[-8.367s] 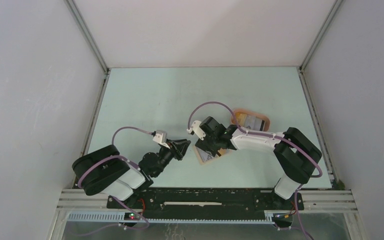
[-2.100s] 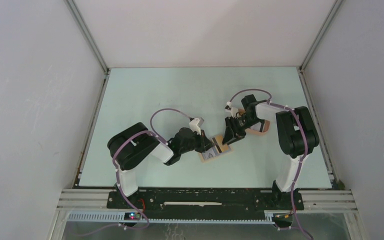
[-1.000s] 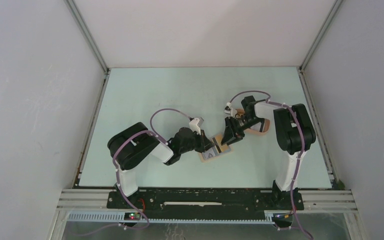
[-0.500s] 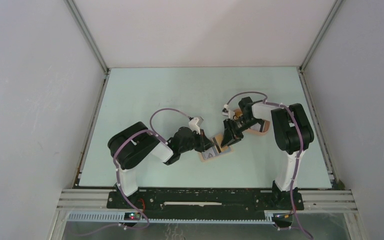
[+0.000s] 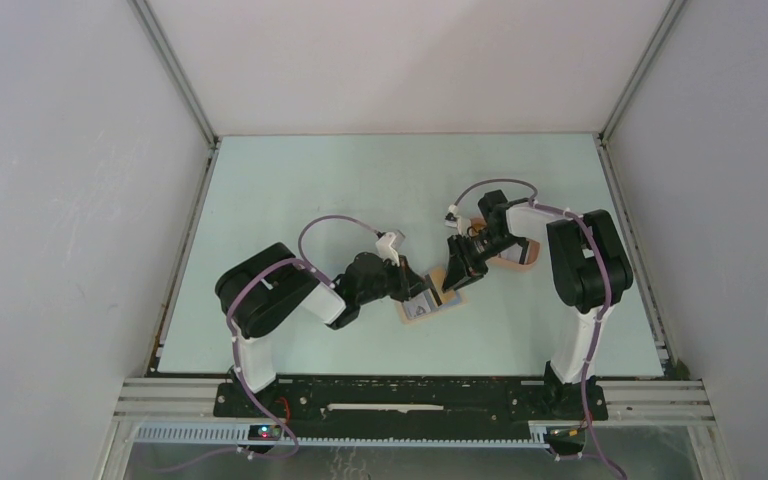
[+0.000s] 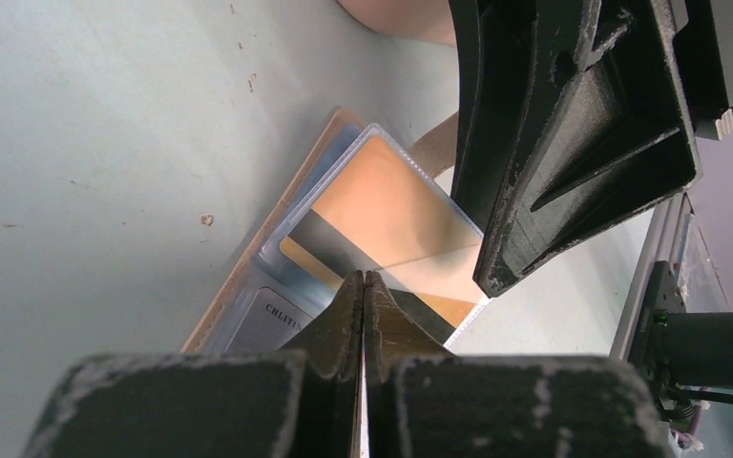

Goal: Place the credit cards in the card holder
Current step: Insert the credit card into the card holder.

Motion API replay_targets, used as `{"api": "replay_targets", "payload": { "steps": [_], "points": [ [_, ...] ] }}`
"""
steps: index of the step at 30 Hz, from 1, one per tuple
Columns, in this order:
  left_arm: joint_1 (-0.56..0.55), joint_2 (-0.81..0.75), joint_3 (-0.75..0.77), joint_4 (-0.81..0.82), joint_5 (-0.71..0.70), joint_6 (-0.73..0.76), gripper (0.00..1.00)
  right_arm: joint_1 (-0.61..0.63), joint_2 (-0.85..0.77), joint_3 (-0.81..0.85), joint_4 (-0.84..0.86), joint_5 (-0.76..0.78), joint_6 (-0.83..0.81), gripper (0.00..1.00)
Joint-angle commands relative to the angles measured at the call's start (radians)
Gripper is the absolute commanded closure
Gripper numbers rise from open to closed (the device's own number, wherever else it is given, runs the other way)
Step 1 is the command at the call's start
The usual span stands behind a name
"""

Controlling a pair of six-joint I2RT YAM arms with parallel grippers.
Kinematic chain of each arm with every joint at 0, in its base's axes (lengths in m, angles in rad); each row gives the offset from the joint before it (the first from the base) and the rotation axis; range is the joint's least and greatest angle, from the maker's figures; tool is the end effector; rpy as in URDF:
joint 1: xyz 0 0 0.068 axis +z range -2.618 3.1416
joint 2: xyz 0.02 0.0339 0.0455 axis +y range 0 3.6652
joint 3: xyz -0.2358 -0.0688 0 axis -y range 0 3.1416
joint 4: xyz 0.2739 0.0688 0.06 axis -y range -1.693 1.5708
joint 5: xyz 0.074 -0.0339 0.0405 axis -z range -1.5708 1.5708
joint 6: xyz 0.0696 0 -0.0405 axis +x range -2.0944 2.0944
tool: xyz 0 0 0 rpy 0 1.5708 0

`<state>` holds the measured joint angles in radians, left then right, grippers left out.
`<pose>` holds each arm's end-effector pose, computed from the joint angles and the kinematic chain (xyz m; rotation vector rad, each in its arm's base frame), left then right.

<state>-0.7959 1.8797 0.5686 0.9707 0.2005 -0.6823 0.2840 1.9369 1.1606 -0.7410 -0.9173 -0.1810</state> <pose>0.2378 -0.2627 0.0414 0.2664 2.0736 -1.1478 0.3187 0.1506 0.0684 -0.6845 2.7295 1.3914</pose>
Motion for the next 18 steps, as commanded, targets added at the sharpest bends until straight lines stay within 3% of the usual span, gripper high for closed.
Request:
{"api": "replay_targets", "payload": {
  "steps": [1, 11, 18],
  "points": [
    [0.011, 0.005, -0.023, 0.065, 0.024, -0.013, 1.0, 0.008, -0.032, 0.031, -0.009, -0.023, -0.023, 0.62],
    [0.025, 0.004, -0.052, 0.124, 0.031, -0.035, 0.94, 0.041, 0.0, 0.042, -0.023, -0.003, -0.044, 0.64],
    [0.038, -0.001, -0.088, 0.202, 0.034, -0.058, 0.8, 0.053, -0.008, 0.047, -0.032, -0.003, -0.063, 0.58]
  ]
}}
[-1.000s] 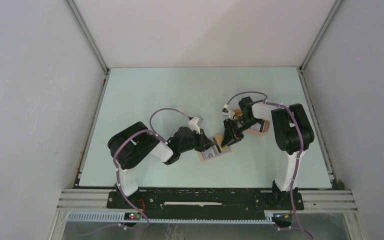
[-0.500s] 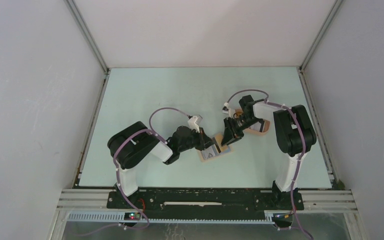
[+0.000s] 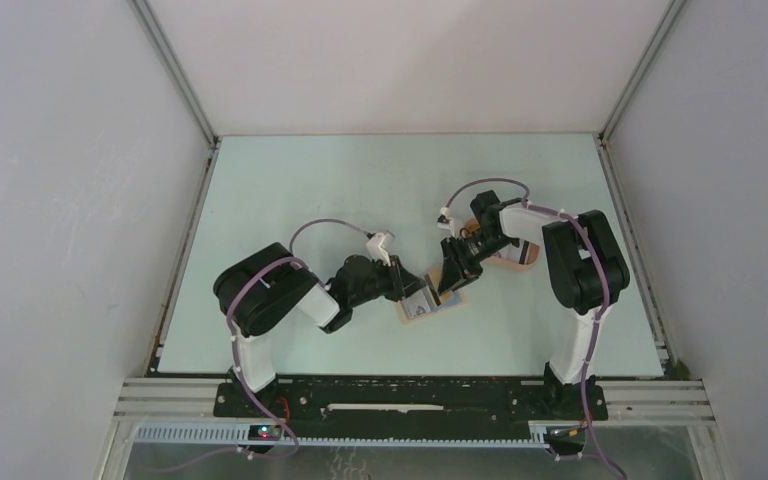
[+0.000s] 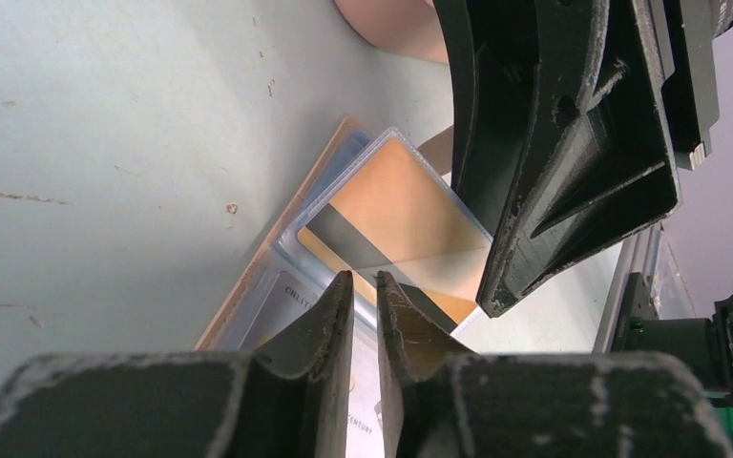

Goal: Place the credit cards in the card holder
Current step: Insert the credit card into the card holder.

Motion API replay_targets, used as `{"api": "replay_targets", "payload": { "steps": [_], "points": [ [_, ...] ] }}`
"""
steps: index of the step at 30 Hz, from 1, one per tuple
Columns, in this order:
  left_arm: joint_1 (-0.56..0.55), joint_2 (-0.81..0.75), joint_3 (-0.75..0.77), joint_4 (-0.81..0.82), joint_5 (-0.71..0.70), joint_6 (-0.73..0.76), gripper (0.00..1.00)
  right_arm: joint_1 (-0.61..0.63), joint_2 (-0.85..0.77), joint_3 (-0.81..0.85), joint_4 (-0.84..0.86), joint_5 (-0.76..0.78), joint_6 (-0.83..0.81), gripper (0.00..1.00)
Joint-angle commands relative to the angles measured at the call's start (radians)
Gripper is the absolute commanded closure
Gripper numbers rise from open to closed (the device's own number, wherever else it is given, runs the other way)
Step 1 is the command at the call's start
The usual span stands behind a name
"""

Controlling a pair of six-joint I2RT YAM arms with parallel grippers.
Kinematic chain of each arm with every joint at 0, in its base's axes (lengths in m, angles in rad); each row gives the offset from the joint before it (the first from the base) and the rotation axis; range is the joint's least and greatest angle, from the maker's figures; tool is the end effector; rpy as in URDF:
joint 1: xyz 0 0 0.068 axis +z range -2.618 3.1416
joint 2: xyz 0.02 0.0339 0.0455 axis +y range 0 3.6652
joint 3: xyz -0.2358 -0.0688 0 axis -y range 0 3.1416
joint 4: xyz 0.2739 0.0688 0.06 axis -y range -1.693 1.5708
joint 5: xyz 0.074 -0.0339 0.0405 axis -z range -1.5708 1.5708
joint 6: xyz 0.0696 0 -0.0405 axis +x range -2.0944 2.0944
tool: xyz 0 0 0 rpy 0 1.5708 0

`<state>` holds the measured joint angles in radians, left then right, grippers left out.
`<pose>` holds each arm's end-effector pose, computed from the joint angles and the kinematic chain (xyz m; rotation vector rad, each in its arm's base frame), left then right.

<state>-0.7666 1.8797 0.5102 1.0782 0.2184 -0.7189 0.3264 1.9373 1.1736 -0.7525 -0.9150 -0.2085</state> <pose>0.2353 -0.2476 0.0410 0.2149 2.0338 -1.1904 0.3140 0.1645 0.0713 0.7803 -2.7046 -1.3879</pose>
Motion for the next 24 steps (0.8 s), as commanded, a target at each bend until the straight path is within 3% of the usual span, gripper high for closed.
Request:
{"api": "replay_targets", "payload": {
  "steps": [1, 5, 13, 17, 24],
  "points": [
    [0.011, -0.001, -0.035, 0.104, 0.017, -0.023, 0.78, 0.013, -0.011, 0.034, -0.021, -0.011, -0.037, 0.57],
    [0.017, -0.005, -0.054, 0.143, 0.018, -0.032, 0.71, 0.021, -0.021, 0.039, -0.035, -0.039, -0.058, 0.55],
    [0.026, -0.005, -0.077, 0.194, 0.019, -0.043, 0.69, 0.04, -0.045, 0.047, -0.053, -0.061, -0.084, 0.52],
    [0.028, -0.001, -0.075, 0.195, 0.024, -0.045, 0.69, 0.031, -0.077, 0.049, -0.044, -0.003, -0.07, 0.48],
    [0.028, 0.004, -0.07, 0.195, 0.031, -0.047, 0.7, -0.002, -0.106, 0.04, -0.02, 0.076, -0.044, 0.5]
  ]
}}
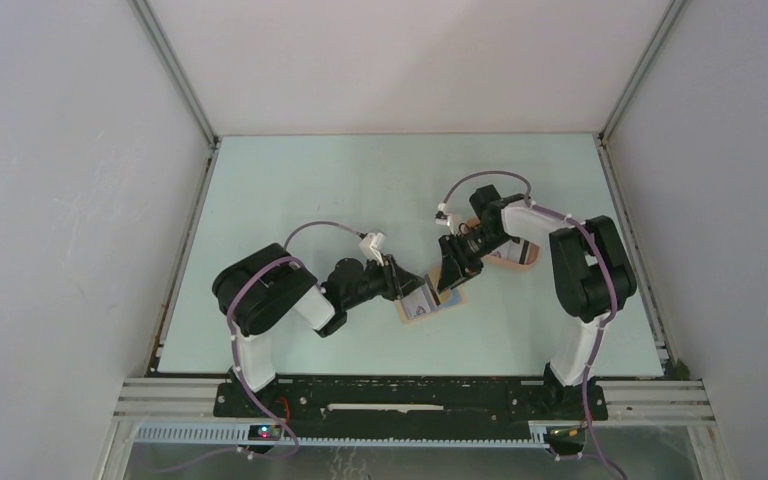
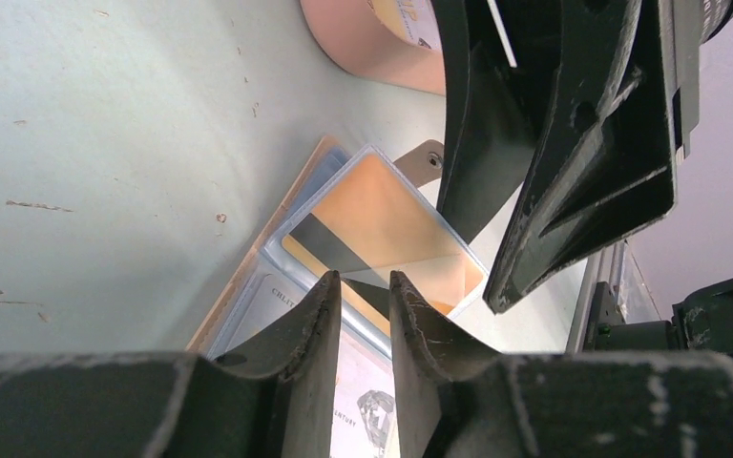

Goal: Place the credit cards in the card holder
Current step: Insert the credit card into the card holder.

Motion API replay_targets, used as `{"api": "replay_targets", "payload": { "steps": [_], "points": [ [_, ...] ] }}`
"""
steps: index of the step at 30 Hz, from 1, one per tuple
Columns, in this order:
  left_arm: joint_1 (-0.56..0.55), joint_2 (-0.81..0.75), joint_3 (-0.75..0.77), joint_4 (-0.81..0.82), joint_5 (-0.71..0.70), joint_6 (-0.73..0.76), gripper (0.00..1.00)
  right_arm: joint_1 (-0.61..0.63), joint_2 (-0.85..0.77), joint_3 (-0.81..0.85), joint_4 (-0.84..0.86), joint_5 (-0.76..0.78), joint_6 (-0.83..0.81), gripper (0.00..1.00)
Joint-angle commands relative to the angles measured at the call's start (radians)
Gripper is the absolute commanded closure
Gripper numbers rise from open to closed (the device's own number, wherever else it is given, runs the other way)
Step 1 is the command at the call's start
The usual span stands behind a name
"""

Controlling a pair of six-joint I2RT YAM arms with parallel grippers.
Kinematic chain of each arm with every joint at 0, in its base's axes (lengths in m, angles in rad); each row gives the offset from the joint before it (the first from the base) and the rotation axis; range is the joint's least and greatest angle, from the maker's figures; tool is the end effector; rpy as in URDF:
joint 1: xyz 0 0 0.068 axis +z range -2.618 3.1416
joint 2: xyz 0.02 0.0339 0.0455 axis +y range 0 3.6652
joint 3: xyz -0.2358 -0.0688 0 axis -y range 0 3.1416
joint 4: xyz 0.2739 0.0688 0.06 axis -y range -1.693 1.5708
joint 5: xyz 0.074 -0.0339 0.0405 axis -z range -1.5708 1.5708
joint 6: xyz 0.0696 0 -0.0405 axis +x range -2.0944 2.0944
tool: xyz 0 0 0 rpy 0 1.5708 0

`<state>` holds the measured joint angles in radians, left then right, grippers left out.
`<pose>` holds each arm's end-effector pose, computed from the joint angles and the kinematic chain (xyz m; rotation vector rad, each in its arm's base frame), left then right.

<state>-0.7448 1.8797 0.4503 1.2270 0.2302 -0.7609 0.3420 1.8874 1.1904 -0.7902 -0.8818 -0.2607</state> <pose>0.2308 -0.2344 0.0469 0.1682 1.9512 -1.2518 0.3134 0.1686 0.0899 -0.8846 2.6596 1.3260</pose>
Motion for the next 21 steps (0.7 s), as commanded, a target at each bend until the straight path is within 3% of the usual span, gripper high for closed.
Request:
{"api": "replay_targets", "payload": {
  "steps": [1, 21],
  "points": [
    [0.006, 0.006, -0.01, 0.048, 0.018, -0.005, 0.7, -0.021, -0.057, 0.023, 0.017, 0.044, 0.01, 0.5],
    [0.006, 0.014, 0.001, 0.046, 0.037, -0.004, 0.72, -0.032, -0.066, 0.023, 0.012, 0.06, 0.003, 0.59]
  ]
}}
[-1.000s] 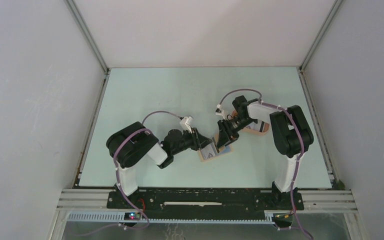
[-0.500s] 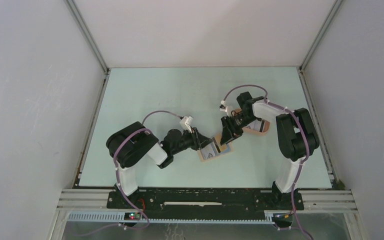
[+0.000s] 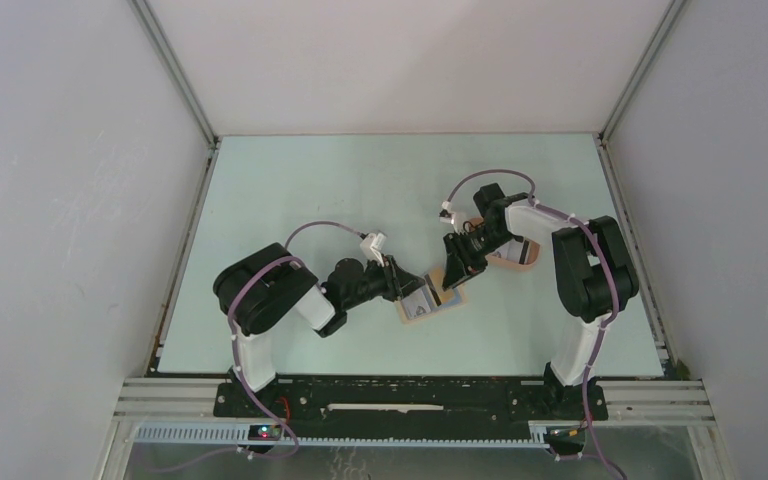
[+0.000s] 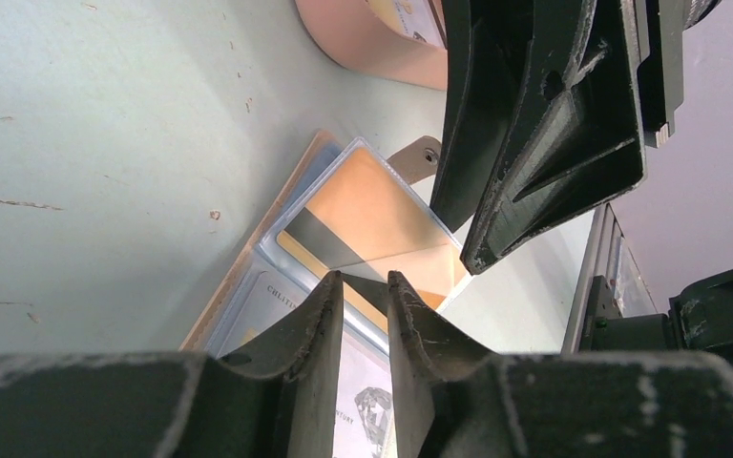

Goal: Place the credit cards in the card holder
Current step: Insert the credit card into the card holder.

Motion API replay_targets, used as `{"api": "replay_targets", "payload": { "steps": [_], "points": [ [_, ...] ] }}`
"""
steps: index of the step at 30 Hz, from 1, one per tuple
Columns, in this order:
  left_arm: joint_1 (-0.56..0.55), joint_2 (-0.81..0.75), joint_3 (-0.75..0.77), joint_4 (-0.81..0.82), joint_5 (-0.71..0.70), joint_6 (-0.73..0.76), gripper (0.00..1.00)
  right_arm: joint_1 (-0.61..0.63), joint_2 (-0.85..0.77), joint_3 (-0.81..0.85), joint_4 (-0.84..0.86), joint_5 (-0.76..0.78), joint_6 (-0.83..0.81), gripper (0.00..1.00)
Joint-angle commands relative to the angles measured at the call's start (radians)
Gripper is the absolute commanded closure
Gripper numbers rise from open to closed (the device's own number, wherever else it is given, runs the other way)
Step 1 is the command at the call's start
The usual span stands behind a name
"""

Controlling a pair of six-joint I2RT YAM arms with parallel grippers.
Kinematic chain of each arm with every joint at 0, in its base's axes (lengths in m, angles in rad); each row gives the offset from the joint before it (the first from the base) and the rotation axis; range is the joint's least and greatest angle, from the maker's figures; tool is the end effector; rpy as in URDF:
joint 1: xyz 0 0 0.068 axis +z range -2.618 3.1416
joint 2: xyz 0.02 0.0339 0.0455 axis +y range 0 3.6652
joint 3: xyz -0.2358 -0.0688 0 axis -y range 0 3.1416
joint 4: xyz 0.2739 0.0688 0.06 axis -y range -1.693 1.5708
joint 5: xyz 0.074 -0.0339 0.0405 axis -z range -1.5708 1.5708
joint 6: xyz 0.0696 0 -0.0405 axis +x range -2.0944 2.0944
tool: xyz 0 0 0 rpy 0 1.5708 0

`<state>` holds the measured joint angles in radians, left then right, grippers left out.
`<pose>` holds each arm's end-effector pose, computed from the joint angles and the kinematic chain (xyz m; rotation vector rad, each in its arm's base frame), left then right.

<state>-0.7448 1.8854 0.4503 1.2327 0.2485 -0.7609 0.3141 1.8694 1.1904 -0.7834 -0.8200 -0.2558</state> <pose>0.2296 -0.2349 0.0460 0.1832 1.9541 -1.2668 0.3203 0.1576 0.0928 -0.8533 2.6774 1.2249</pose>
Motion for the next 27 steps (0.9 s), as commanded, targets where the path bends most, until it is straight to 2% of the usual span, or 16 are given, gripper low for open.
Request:
{"api": "replay_targets", "payload": {
  "steps": [1, 10, 20, 27],
  "points": [
    [0.006, 0.008, 0.001, 0.041, 0.02, -0.004, 0.72, -0.003, -0.048, 0.023, 0.003, -0.005, -0.003, 0.6],
    [0.006, 0.01, 0.002, 0.041, 0.023, -0.003, 0.72, 0.021, -0.017, 0.028, -0.017, -0.088, -0.014, 0.72],
    [0.007, 0.007, -0.001, 0.042, 0.019, -0.002, 0.73, 0.051, 0.025, 0.041, -0.045, -0.124, -0.027, 0.6],
    [0.006, 0.005, -0.008, 0.057, 0.017, -0.002, 0.72, 0.054, 0.053, 0.053, -0.071, -0.182, -0.045, 0.6]
  ]
}}
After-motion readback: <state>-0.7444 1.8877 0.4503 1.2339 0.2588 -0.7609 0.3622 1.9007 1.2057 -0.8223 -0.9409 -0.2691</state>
